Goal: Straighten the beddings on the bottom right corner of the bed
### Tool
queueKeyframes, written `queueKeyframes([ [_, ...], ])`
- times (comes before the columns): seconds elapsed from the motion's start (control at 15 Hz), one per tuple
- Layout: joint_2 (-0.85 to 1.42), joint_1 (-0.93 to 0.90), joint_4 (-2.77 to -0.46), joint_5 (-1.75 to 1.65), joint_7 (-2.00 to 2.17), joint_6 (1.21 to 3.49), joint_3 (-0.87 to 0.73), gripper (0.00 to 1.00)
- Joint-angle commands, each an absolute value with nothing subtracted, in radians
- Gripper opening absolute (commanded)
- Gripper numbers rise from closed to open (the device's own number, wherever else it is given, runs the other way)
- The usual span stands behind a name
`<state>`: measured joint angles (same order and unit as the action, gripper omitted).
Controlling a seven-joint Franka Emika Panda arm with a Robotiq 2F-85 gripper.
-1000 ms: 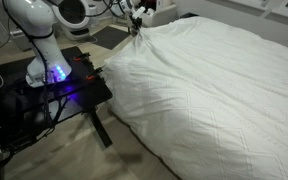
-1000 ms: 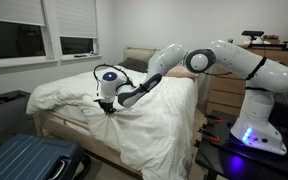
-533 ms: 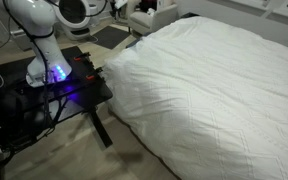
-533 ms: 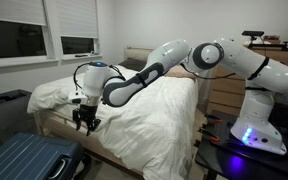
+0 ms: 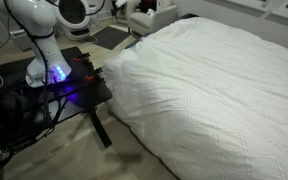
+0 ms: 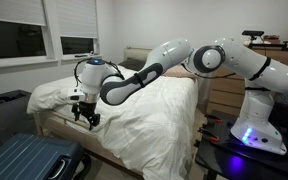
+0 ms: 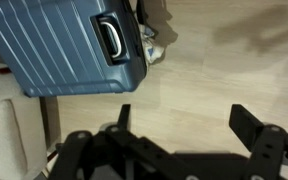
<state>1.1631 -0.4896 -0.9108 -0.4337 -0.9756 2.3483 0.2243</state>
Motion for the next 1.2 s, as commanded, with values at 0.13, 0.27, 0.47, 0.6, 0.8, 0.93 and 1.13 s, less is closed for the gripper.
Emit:
queueKeyframes([
  [0.13, 1.134, -0.485, -0.932, -0.513, -0.823, 2.39, 0.071, 1.0],
  [0.27, 1.121, -0.476, -0.937, -0.519, -0.77, 2.386, 0.028, 1.0],
  [0.47, 1.089, -0.461, -0.951, -0.51, -0.716, 2.371, -0.023, 1.0],
  [0.6, 1.061, -0.444, -0.963, -0.506, -0.682, 2.362, -0.056, 1.0],
  [0.8, 1.012, -0.415, -0.983, -0.496, -0.63, 2.346, -0.097, 1.0],
  [0.93, 0.972, -0.385, -1.005, -0.481, -0.604, 2.333, -0.109, 1.0],
  [1.13, 0.904, -0.325, -1.05, -0.445, -0.586, 2.32, -0.103, 1.0],
])
